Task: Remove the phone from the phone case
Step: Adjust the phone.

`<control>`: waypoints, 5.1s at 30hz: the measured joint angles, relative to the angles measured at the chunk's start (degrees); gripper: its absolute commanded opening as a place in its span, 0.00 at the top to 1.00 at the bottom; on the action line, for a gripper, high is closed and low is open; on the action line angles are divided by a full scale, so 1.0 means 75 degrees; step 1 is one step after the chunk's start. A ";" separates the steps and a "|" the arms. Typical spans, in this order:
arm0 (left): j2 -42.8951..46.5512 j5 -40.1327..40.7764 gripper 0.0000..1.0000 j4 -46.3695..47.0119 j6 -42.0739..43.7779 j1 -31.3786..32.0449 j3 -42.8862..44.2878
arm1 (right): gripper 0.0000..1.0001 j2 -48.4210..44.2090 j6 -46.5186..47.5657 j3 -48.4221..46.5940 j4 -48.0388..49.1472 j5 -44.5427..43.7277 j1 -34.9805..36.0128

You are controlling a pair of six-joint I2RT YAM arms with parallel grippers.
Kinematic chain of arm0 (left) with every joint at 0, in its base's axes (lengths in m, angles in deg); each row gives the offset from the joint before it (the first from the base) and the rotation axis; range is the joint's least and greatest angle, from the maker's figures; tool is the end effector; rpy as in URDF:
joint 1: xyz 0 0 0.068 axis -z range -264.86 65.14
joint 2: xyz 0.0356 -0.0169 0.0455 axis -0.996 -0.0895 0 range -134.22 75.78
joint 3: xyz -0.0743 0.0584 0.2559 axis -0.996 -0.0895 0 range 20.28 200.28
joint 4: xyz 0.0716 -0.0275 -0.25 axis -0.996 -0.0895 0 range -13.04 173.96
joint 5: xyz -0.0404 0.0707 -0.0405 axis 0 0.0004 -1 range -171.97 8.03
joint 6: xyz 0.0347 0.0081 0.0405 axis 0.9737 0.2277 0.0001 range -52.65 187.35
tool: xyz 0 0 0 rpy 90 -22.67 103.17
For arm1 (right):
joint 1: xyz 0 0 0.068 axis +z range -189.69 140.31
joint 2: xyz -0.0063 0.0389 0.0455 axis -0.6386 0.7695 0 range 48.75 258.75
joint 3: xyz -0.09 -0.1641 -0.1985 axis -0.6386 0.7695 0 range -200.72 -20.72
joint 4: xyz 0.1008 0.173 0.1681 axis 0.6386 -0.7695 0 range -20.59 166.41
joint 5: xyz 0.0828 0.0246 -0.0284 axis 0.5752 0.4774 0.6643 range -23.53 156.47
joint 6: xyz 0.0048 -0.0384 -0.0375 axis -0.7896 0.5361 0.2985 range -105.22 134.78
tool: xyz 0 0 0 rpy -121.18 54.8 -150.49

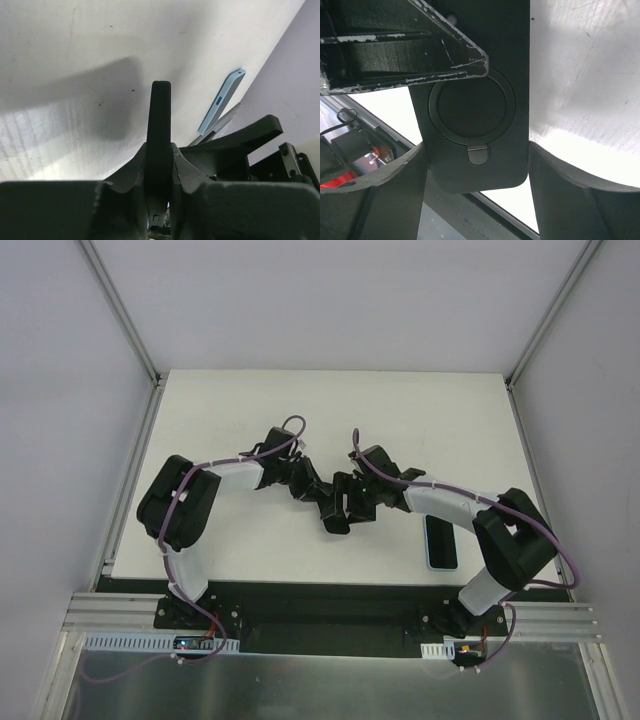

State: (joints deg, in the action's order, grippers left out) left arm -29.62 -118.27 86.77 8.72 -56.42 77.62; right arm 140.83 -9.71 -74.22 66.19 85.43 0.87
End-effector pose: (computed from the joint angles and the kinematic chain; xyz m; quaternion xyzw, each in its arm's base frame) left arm 0.3161 -0.1951 0.1529 -0.1143 0.8792 -0.4580 0.0638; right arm 0.2428 0.2229 0.1905 -0.1864 0.9061 0.3166 0.2097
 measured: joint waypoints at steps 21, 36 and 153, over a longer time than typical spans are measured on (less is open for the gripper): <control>0.0431 0.0431 1.00 -0.0221 -0.0458 0.0009 -0.0219 | 0.28 -0.1274 0.1495 -0.1737 -0.2850 -0.4730 0.2576; 0.0801 0.0909 1.00 -0.1288 -0.0460 0.0009 -0.0073 | 0.50 0.0580 0.2334 -0.2661 -0.3587 -0.5960 0.3885; 0.1749 0.0023 1.00 -0.1396 0.0667 0.0402 -0.0015 | 0.80 0.0236 0.3045 -0.1381 -0.2841 -1.0089 0.4162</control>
State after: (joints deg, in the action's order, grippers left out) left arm -16.51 -118.09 76.30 13.72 -53.40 77.51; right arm 142.60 13.13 -84.58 44.88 9.76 32.08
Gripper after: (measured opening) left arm 0.136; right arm 0.207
